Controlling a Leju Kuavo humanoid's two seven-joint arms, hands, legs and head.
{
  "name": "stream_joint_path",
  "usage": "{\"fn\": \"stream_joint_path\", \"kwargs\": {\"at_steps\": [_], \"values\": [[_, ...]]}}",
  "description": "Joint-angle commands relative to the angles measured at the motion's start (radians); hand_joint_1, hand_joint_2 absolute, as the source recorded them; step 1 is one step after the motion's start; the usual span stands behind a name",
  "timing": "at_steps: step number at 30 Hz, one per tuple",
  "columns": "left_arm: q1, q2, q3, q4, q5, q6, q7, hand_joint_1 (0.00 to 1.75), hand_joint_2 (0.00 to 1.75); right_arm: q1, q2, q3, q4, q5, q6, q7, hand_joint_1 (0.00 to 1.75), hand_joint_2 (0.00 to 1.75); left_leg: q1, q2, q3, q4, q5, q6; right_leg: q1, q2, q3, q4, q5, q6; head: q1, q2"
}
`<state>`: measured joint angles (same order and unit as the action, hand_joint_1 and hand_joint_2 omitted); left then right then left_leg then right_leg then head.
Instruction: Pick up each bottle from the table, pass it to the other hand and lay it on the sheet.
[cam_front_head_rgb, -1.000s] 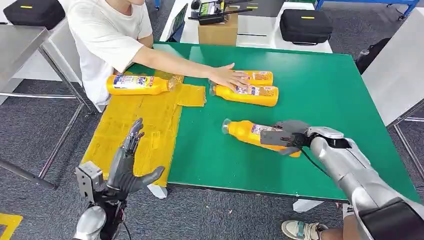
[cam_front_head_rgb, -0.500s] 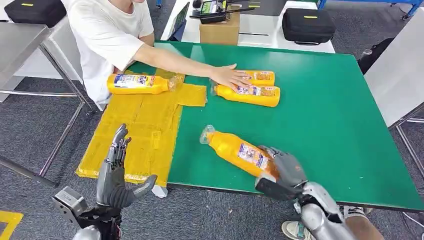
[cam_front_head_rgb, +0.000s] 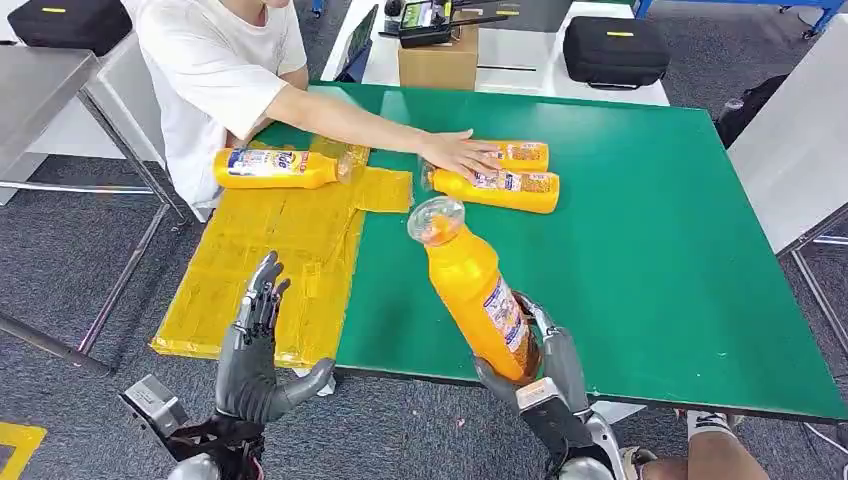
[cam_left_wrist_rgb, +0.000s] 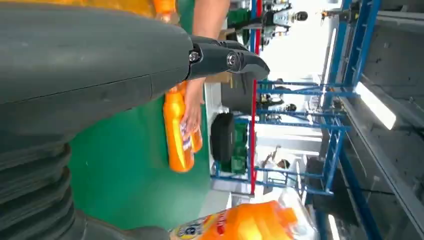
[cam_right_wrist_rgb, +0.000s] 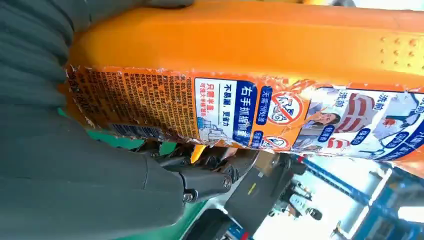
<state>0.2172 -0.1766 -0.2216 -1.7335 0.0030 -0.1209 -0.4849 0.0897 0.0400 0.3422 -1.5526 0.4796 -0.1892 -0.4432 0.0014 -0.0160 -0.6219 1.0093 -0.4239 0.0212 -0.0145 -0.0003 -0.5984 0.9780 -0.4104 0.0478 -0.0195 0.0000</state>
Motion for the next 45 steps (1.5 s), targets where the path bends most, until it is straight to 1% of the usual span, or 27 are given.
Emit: {"fn": "stream_joint_path", "kwargs": {"at_steps": [1,2,4,7,11,12,13,14,15,16,17,18,19,21,24,26,27,29,30,34,35,36,37,40,43,44,45], "values": [[-0.031,0.062,-0.083,0.086,0.113,-0.151,-0.014,0.00,1.75,-0.030,0.062,-0.015,-0.007,-0.061,0.031,-0.055,1.75,1.75,0.000,0.002,0.006,-0.001,-0.002,-0.002,0.001,0.001,0.005,0.000,-0.002,-0.002,0.000,0.000],[-0.034,0.067,-0.092,0.094,0.135,-0.183,-0.016,0.00,1.75,-0.041,0.060,-0.002,0.008,-0.054,0.035,-0.061,1.75,1.75,0.000,0.002,0.004,-0.001,-0.001,-0.001,0.000,0.001,0.003,-0.001,-0.001,-0.002,0.000,0.000],[-0.047,0.072,-0.110,0.108,0.146,-0.219,-0.026,0.00,1.75,-0.062,0.060,0.030,0.049,-0.042,0.055,-0.080,1.75,1.75,0.000,0.003,0.008,-0.002,-0.002,-0.002,0.001,0.001,0.007,-0.001,-0.002,-0.003,0.000,0.000],[-0.069,0.077,-0.132,0.128,0.152,-0.250,-0.025,0.00,1.75,-0.082,0.055,0.076,0.103,-0.032,0.087,-0.105,1.75,1.75,0.000,0.002,0.004,-0.002,-0.001,-0.001,0.000,0.001,0.003,-0.001,0.000,-0.001,0.000,0.000],[-0.105,0.081,-0.159,0.167,0.168,-0.298,-0.013,0.00,1.75,-0.109,0.046,0.144,0.176,0.014,0.103,-0.141,1.75,1.75,0.001,0.003,0.007,-0.002,-0.002,-0.002,0.001,0.001,0.007,-0.002,-0.001,-0.002,0.000,0.000],[-0.108,0.079,-0.161,0.171,0.168,-0.300,-0.013,0.00,1.75,-0.111,0.047,0.149,0.182,0.016,0.102,-0.143,1.75,1.75,0.000,0.002,0.005,-0.002,0.000,-0.001,0.000,0.001,0.005,-0.002,0.000,-0.002,0.000,0.000],[-0.123,0.075,-0.168,0.191,0.183,-0.318,0.000,0.00,1.75,-0.123,0.046,0.179,0.206,0.039,0.102,-0.152,1.75,1.75,0.001,0.002,0.006,-0.002,-0.001,-0.001,0.001,0.001,0.006,-0.002,0.000,-0.002,0.000,0.000],[-0.127,0.073,-0.169,0.193,0.184,-0.318,0.001,0.00,1.75,-0.123,0.049,0.182,0.209,0.042,0.099,-0.152,1.75,1.75,0.001,0.003,0.009,-0.003,-0.002,-0.002,0.001,0.002,0.008,-0.003,-0.001,-0.003,0.000,0.000],[-0.132,0.071,-0.171,0.202,0.187,-0.320,0.005,0.00,1.75,-0.127,0.052,0.188,0.218,0.043,0.099,-0.153,1.75,1.75,0.001,0.002,0.006,-0.002,-0.001,-0.001,0.001,0.001,0.006,-0.002,0.000,-0.002,0.000,0.000],[-0.132,0.071,-0.171,0.202,0.187,-0.320,0.005,0.00,1.75,-0.127,0.052,0.188,0.218,0.043,0.099,-0.153,1.75,1.75,0.001,0.003,0.008,-0.003,-0.002,-0.002,0.001,0.002,0.008,-0.002,-0.001,-0.003,0.000,0.000],[-0.132,0.071,-0.171,0.202,0.187,-0.320,0.005,0.00,1.75,-0.127,0.052,0.188,0.218,0.043,0.099,-0.153,1.75,1.75,0.001,0.002,0.005,-0.002,-0.001,-0.001,0.001,0.001,0.005,-0.002,0.000,-0.002,0.000,0.000],[-0.135,0.070,-0.171,0.207,0.197,-0.326,0.012,0.00,1.75,-0.133,0.051,0.191,0.224,0.043,0.100,-0.153,1.75,1.75,0.001,0.003,0.007,-0.002,-0.002,-0.001,0.001,0.001,0.007,-0.002,-0.001,-0.003,0.000,0.000],[-0.141,0.069,-0.171,0.215,0.209,-0.332,0.022,0.00,1.75,-0.141,0.048,0.200,0.229,0.054,0.097,-0.155,1.75,1.75,0.000,0.002,0.004,-0.002,-0.001,-0.001,0.001,0.001,0.004,-0.001,0.000,-0.002,0.000,0.000],[-0.156,0.062,-0.176,0.237,0.225,-0.342,0.041,0.00,1.75,-0.152,0.049,0.219,0.248,0.076,0.081,-0.157,1.75,1.75,0.001,0.003,0.009,-0.002,-0.002,-0.002,0.001,0.002,0.008,-0.001,-0.002,-0.003,0.000,0.000],[-0.166,0.059,-0.182,0.251,0.228,-0.345,0.046,0.00,1.75,-0.165,0.052,0.241,0.263,0.092,0.074,-0.161,1.75,1.75,0.000,0.002,0.004,-0.001,-0.001,-0.001,0.000,0.001,0.004,-0.001,0.000,-0.002,0.000,0.000],[-0.173,0.062,-0.192,0.261,0.228,-0.345,0.062,0.00,1.75,-0.179,0.052,0.260,0.275,0.102,0.067,-0.163,1.75,1.75,0.001,0.004,0.010,-0.002,-0.003,-0.002,0.001,0.002,0.009,-0.002,-0.002,-0.003,0.000,0.000],[-0.173,0.062,-0.192,0.261,0.228,-0.345,0.062,0.00,1.75,-0.179,0.052,0.260,0.275,0.102,0.067,-0.163,1.75,1.75,0.000,0.002,0.004,-0.002,0.000,-0.001,0.000,0.001,0.004,-0.001,0.000,-0.002,0.000,0.000],[-0.179,0.066,-0.199,0.280,0.209,-0.323,0.092,0.00,1.75,-0.192,0.050,0.280,0.285,0.125,0.048,-0.159,1.75,1.75,0.001,0.003,0.008,-0.002,-0.002,-0.002,0.001,0.002,0.007,-0.001,-0.001,-0.003,0.000,0.000],[-0.179,0.066,-0.199,0.280,0.209,-0.323,0.092,0.00,1.75,-0.192,0.050,0.280,0.285,0.125,0.048,-0.159,1.75,1.75,0.000,0.003,0.005,-0.001,-0.001,-0.001,0.001,0.002,0.004,-0.001,0.000,-0.002,0.000,0.000],[-0.192,0.072,-0.211,0.328,0.153,-0.266,0.125,0.00,1.75,-0.210,0.045,0.312,0.294,0.147,0.041,-0.153,1.75,1.75,0.001,0.003,0.008,-0.001,-0.002,-0.002,0.001,0.002,0.007,-0.001,-0.001,-0.003,0.001,0.000],[-0.195,0.073,-0.215,0.332,0.124,-0.244,0.124,0.00,1.75,-0.216,0.043,0.322,0.298,0.150,0.043,-0.149,1.75,1.75,0.000,0.003,0.005,-0.002,-0.001,-0.001,0.001,0.001,0.004,-0.001,0.000,-0.002,0.000,0.000],[-0.195,0.073,-0.215,0.332,0.124,-0.244,0.124,0.00,1.75,-0.216,0.043,0.322,0.298,0.150,0.043,-0.149,1.75,1.75,0.000,0.003,0.007,-0.002,-0.002,-0.001,0.000,0.002,0.006,-0.001,-0.001,-0.003,0.000,0.000],[-0.200,0.074,-0.219,0.338,0.097,-0.226,0.123,0.00,1.75,-0.220,0.044,0.328,0.306,0.154,0.043,-0.143,1.75,1.75,0.000,0.002,0.004,-0.002,-0.001,-0.001,0.000,0.001,0.004,-0.001,0.000,-0.002,0.000,0.000],[-0.207,0.072,-0.226,0.335,0.038,-0.199,0.115,0.00,1.75,-0.231,0.044,0.340,0.315,0.151,0.046,-0.140,1.75,1.75,0.000,0.003,0.005,-0.001,-0.001,-0.001,0.001,0.002,0.004,-0.001,0.000,-0.002,0.000,0.000],[-0.217,0.073,-0.227,0.334,0.052,-0.222,0.114,0.00,1.75,-0.241,0.049,0.342,0.326,0.138,0.054,-0.140,1.75,1.75,0.000,0.001,0.004,-0.001,-0.001,-0.001,0.000,0.001,0.003,0.000,0.000,-0.002,0.000,0.000],[-0.220,0.074,-0.229,0.332,0.057,-0.232,0.110,0.00,1.75,-0.246,0.049,0.345,0.332,0.135,0.059,-0.140,1.75,1.75,0.000,0.003,0.006,-0.001,-0.002,-0.001,0.001,0.002,0.006,-0.001,-0.001,-0.003,0.000,0.000],[-0.223,0.076,-0.230,0.333,0.063,-0.237,0.109,0.00,1.75,-0.249,0.049,0.348,0.338,0.133,0.063,-0.140,1.75,1.75,0.000,0.002,0.004,-0.001,-0.001,-0.001,0.001,0.001,0.003,-0.001,0.000,-0.002,0.000,0.000]]}}
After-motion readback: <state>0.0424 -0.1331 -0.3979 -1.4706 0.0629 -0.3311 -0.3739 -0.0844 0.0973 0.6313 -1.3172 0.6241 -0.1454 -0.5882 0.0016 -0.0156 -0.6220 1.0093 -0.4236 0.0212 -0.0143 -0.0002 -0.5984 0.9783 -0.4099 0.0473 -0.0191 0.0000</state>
